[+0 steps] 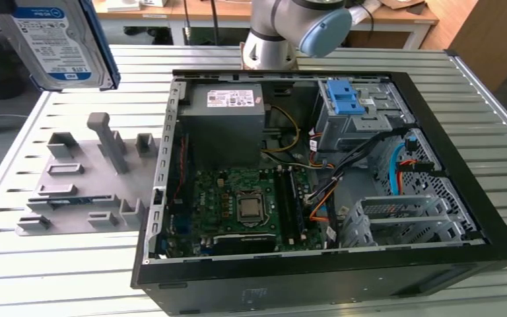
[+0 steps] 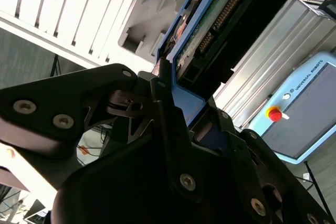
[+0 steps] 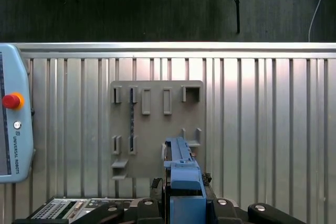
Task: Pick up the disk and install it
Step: 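Pick up the disk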
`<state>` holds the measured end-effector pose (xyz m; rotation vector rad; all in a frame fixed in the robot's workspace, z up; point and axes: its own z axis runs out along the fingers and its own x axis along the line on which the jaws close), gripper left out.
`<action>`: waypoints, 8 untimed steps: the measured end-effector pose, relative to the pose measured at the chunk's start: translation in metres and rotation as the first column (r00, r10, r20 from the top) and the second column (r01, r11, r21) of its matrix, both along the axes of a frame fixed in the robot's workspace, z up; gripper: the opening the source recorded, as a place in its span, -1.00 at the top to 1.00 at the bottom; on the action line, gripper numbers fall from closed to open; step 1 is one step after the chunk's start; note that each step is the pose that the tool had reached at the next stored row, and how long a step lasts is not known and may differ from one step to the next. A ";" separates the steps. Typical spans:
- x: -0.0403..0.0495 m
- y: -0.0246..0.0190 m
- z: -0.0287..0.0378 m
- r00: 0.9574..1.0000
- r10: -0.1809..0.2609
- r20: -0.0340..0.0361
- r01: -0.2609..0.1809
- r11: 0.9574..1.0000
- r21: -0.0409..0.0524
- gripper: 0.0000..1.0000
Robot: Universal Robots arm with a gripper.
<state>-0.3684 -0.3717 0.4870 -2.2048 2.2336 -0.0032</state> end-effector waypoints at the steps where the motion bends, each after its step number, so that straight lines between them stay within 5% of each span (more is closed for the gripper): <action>1: 0.0007 -0.0001 0.0000 1.000 0.000 0.000 0.000 1.000 0.000 0.27; 8: 0.0056 -0.0006 0.0000 1.000 0.000 0.000 0.000 1.000 0.000 0.27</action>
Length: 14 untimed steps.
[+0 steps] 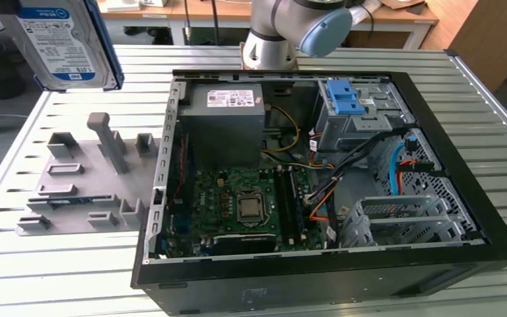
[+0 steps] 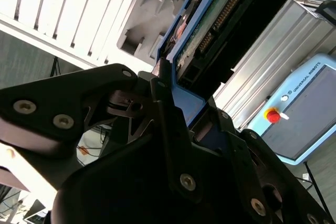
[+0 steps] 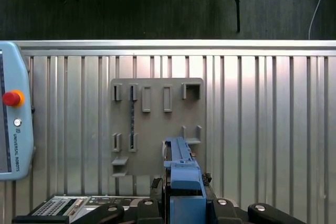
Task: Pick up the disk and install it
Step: 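Pick up the disk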
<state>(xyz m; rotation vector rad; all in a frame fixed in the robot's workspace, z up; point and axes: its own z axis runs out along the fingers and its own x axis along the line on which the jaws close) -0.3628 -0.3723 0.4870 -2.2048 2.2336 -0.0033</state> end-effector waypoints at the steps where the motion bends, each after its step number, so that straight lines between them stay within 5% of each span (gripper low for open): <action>1: 0.0008 0.0000 0.0000 1.000 0.000 0.000 0.000 1.000 0.000 0.27; 14: 0.0111 -0.0005 0.0000 1.000 0.000 0.000 0.000 1.000 0.000 0.27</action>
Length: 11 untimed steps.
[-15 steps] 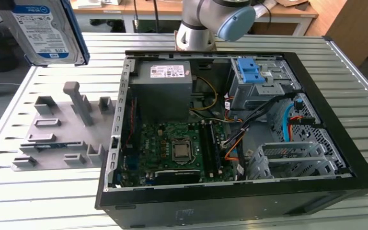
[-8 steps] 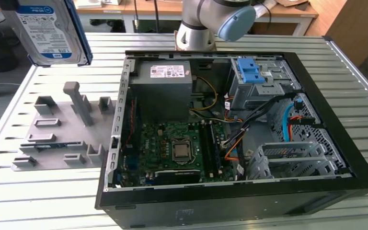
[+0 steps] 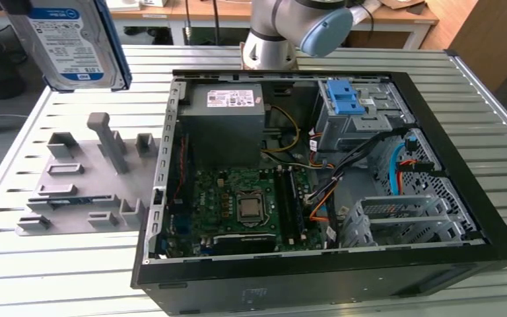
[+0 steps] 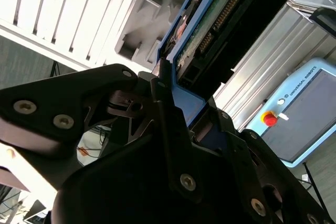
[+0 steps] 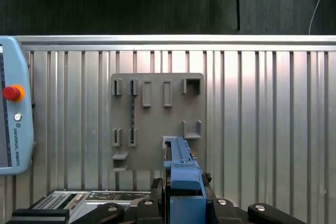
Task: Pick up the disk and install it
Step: 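Pick up the disk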
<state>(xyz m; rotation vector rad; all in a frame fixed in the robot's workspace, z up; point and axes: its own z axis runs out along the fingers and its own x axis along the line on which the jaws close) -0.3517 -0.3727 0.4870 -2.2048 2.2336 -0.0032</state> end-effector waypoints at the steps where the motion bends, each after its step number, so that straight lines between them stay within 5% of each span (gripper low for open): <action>1: 0.0002 0.0000 0.0000 1.000 0.000 0.000 0.000 1.000 0.000 0.27; 11: 0.0109 -0.0029 -0.0002 1.000 0.000 0.000 0.000 1.000 0.000 0.27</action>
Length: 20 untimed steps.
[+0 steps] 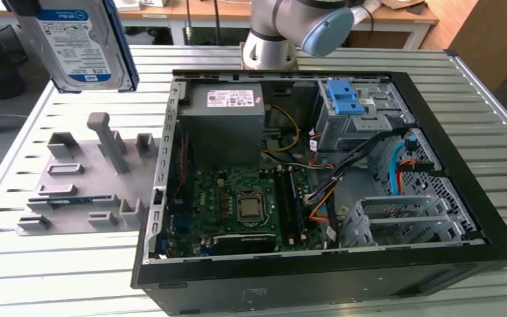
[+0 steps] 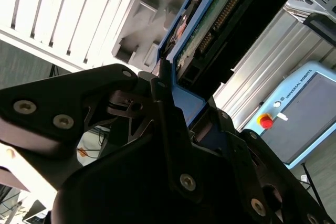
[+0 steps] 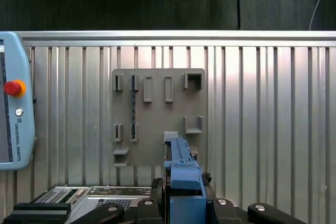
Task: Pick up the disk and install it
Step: 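Pick up the disk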
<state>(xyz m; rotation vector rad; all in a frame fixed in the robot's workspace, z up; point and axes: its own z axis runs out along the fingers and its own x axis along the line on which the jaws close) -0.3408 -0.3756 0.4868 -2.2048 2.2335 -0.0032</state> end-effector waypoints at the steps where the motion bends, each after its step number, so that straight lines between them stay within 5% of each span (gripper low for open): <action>1: 0.0013 -0.0003 0.0000 1.000 0.000 0.000 0.000 1.000 0.000 0.27; 14: 0.0236 -0.0063 -0.0003 1.000 0.000 0.000 0.000 1.000 0.000 0.27; 20: 0.0261 -0.0166 -0.0010 1.000 0.000 0.000 0.000 1.000 0.000 0.27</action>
